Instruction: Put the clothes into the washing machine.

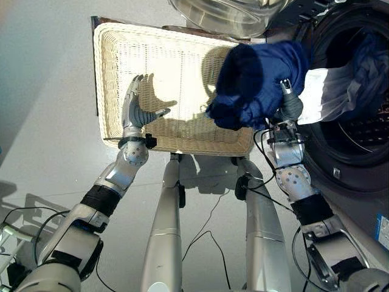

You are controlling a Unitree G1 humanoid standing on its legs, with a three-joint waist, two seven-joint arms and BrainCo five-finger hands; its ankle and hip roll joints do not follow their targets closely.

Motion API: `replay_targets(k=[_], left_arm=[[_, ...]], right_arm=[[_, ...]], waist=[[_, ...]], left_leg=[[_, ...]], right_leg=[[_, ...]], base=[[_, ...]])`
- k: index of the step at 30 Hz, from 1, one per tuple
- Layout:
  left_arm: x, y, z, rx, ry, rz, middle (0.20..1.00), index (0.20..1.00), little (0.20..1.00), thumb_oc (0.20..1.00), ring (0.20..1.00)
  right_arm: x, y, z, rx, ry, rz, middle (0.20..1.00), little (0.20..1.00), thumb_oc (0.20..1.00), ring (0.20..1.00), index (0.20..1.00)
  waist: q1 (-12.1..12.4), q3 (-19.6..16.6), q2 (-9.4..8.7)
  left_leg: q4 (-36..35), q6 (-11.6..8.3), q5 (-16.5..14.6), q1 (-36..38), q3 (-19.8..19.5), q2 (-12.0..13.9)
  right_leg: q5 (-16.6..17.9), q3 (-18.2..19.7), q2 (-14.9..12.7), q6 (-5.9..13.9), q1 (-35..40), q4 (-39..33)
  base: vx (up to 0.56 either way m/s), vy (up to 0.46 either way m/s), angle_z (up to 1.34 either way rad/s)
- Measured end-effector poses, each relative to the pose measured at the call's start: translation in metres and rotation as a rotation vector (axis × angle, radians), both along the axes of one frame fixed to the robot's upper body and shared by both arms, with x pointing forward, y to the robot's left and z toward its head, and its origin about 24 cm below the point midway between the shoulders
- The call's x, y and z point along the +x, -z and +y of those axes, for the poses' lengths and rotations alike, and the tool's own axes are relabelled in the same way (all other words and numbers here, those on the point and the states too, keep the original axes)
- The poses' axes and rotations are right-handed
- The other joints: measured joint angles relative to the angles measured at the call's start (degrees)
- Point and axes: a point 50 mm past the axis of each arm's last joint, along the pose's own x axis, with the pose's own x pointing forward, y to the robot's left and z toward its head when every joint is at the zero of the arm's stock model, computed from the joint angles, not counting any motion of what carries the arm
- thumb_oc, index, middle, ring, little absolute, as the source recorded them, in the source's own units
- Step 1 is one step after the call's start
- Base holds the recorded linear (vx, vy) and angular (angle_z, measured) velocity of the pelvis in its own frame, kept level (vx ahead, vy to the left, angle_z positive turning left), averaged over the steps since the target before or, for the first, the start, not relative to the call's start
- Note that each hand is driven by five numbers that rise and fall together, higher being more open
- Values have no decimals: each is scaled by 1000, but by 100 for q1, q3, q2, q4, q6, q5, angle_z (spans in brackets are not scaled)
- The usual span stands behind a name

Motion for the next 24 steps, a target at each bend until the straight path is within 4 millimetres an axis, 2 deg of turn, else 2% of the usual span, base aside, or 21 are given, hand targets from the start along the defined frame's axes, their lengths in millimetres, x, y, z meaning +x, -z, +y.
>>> replay_targets(k=[1, 4, 6, 8, 10, 12, 14, 16, 18, 21, 23, 24], left_arm=[[1, 4, 2, -2, -14, 6, 1000, 1000, 1000, 1000, 1000], [11, 7, 18, -53, -98, 27, 1000, 1000, 1000, 1000, 1000], [14, 5, 22, -78, -124, 26, 1000, 1000, 1000, 1000, 1000], [20, 7, 27, -79, -149, 54, 1000, 1000, 1000, 1000, 1000], [21, 6, 30, -96, -161, 60, 1000, 1000, 1000, 1000, 1000], [23, 9, 35, -86, -181, 79, 1000, 1000, 1000, 1000, 1000], [22, 14, 39, -78, -191, 94, 1000, 1000, 1000, 1000, 1000], [20, 18, 43, -88, -192, 100, 1000, 1000, 1000, 1000, 1000], [15, 25, 52, -82, -206, 113, 1000, 1000, 1000, 1000, 1000], [7, 33, 67, -60, -216, 140, 1000, 1000, 1000, 1000, 1000], [7, 35, 68, -61, -209, 147, 1000, 1000, 1000, 1000, 1000], [7, 34, 69, -58, -200, 152, 1000, 1000, 1000, 1000, 1000]], right_arm=[[3, 7, -6, 21, 19, 33, 200, 200, 200, 200, 200], [14, 21, -43, 176, 133, 147, 200, 200, 200, 200, 200], [15, 21, -62, 237, 207, 170, 200, 200, 200, 200, 200], [20, 23, -92, 293, 344, 265, 200, 200, 200, 200, 200], [20, 16, -113, 356, 455, 315, 200, 200, 200, 200, 200], [18, -1, -139, 411, 582, 364, 200, 200, 200, 200, 200], [6, -33, -170, 504, 742, 355, 200, 200, 200, 200, 200], [-6, -52, -178, 543, 867, 309, 200, 200, 200, 200, 200], [-16, -63, -184, 550, 981, 332, 200, 200, 200, 200, 200], [-24, -60, -185, 517, 1137, 418, 200, 200, 200, 200, 200], [-27, -58, -185, 478, 1204, 455, 200, 200, 200, 200, 200], [-27, -58, -185, 456, 1225, 470, 385, 385, 385, 385, 385]], waist=[[-9, 0, 0], [-13, 0, 0], [-32, 0, -1], [-40, 0, -2], [-32, 0, -4], [-39, 0, -7], [-47, 1, -9], [-41, 2, -11], [-15, 5, -17], [-10, 17, -37], [-5, 21, -44], [-8, 23, -48]], left_leg=[[1, 0, 0, 1, 7, 5], [-2, 1, -1, -3, 50, 37], [-9, 2, -1, -1, 74, 59], [-7, 2, -1, -1, 88, 91], [-11, 1, 0, -5, 97, 123], [-9, 1, 0, -7, 116, 141], [-6, 0, 1, -6, 105, 161], [-14, -5, -3, -17, 105, 186], [-24, -5, -4, -18, 104, 200], [-41, -4, -5, -41, 109, 197], [-48, -3, -5, -44, 106, 194], [-48, -3, -5, -48, 105, 192]], right_leg=[[10, 7, 8, 1, 6, -16], [114, 30, 59, 4, 43, -177], [170, 35, 88, 5, 77, -272], [232, 49, 131, 4, 116, -363], [279, 47, 167, -14, 130, -438], [311, 49, 185, -18, 140, -481], [345, 44, 212, -26, 174, -535], [385, 43, 248, -38, 192, -625], [449, 39, 268, -59, 224, -700], [501, 41, 271, -57, 230, -793], [530, 42, 272, -54, 241, -833], [538, 43, 271, -51, 242, -844]], base=[[5, 22, -6], [2, 28, -10], [6, 25, -9], [12, 4, -9], [2, -4, -8], [1, -16, -6], [0, 0, 0], [9, -5, -5], [-5, 0, -3], [0, 0, 0], [0, 0, 0], [0, 0, 0]])
